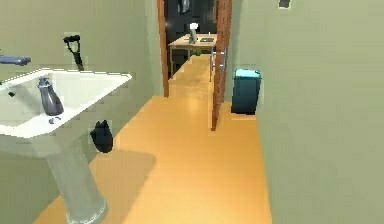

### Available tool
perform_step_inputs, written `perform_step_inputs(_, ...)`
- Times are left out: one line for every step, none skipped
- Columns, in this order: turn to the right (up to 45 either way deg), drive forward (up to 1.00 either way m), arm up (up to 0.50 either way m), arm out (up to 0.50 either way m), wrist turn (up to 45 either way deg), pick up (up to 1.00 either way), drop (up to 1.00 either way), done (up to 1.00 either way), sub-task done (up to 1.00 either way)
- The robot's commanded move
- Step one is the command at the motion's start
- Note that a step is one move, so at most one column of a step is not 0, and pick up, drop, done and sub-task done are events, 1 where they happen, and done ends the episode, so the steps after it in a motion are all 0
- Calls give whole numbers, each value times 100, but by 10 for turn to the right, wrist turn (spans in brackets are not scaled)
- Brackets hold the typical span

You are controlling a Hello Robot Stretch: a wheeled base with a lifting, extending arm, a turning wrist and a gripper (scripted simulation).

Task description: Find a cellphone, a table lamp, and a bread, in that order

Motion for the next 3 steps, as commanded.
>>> perform_step_inputs(0,100,0,0,0,0,0,0,0)
perform_step_inputs(30,0,0,0,0,0,0,0,0)
perform_step_inputs(0,55,0,0,0,0,0,0,0)
